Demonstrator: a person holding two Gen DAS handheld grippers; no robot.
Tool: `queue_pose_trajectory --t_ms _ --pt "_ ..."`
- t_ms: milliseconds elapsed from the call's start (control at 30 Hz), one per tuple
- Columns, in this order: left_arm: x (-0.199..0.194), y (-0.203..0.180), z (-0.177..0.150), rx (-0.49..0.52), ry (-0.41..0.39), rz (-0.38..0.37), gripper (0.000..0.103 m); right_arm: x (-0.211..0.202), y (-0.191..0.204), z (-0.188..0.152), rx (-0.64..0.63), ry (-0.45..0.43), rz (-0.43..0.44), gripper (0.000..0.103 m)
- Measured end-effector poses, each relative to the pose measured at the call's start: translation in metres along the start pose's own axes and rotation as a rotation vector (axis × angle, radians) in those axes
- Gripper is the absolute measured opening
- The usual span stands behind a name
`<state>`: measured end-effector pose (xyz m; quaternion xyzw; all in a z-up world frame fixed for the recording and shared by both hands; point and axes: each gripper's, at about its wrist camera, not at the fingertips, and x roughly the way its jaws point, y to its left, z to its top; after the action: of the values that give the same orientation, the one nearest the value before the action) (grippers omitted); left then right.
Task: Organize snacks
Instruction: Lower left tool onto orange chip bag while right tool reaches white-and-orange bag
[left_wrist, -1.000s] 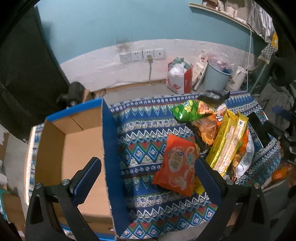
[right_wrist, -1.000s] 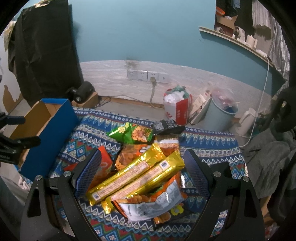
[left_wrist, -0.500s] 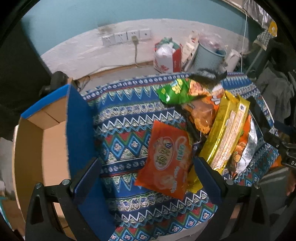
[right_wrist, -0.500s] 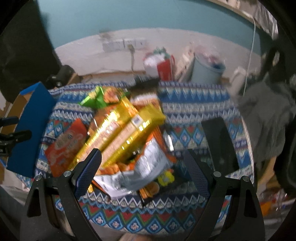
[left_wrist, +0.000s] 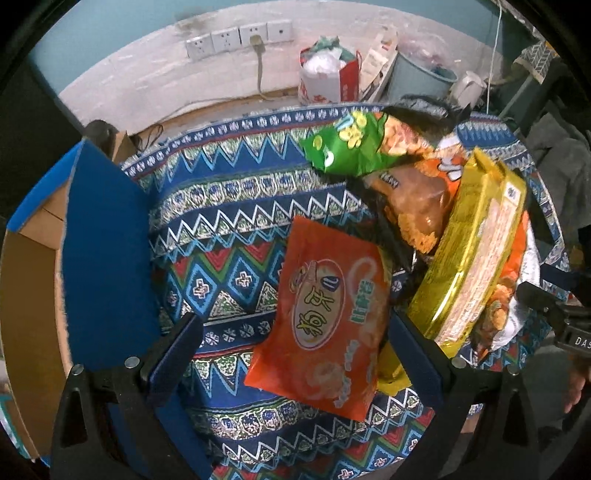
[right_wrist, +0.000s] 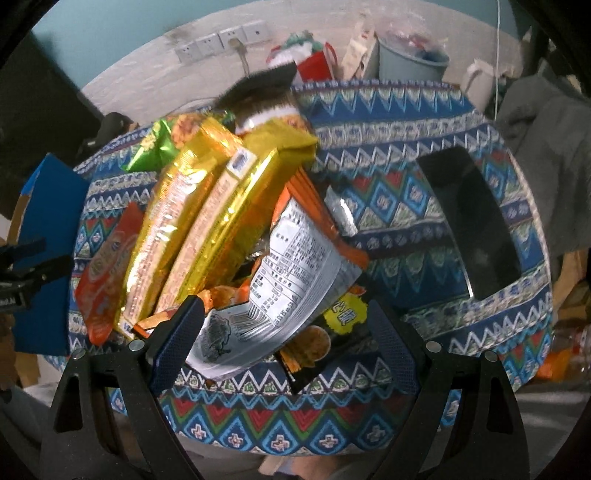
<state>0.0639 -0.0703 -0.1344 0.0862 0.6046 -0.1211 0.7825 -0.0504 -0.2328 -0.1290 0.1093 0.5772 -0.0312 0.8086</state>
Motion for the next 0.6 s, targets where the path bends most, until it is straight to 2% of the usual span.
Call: queue_pose_trajectory --t_ms 200,300,400,467,600 --pt "0.024 0.001 0.006 -0.015 0.055 -0.014 0.102 0.02 0.0 0.003 0.027 0.034 0.03 0.088" --pt "0.035 -0.001 0.008 -0.01 0.085 -0.013 0.102 0.027 0.004 0.006 0.006 0.031 0.032 0.081" --pt "0.046 -0.004 0.009 0.011 0.109 -0.003 0.102 0.031 0.007 0.006 -0.017 0.021 0.035 0.071" --pt "0.054 -0.006 0.008 0.024 0.125 0.001 0.102 0.03 0.006 0.006 -0.026 0.014 0.032 0.049" --pt "0.069 -0.009 0.007 0.038 0.142 -0.005 0.102 0.03 0.0 0.008 -0.019 0.013 0.059 0.042"
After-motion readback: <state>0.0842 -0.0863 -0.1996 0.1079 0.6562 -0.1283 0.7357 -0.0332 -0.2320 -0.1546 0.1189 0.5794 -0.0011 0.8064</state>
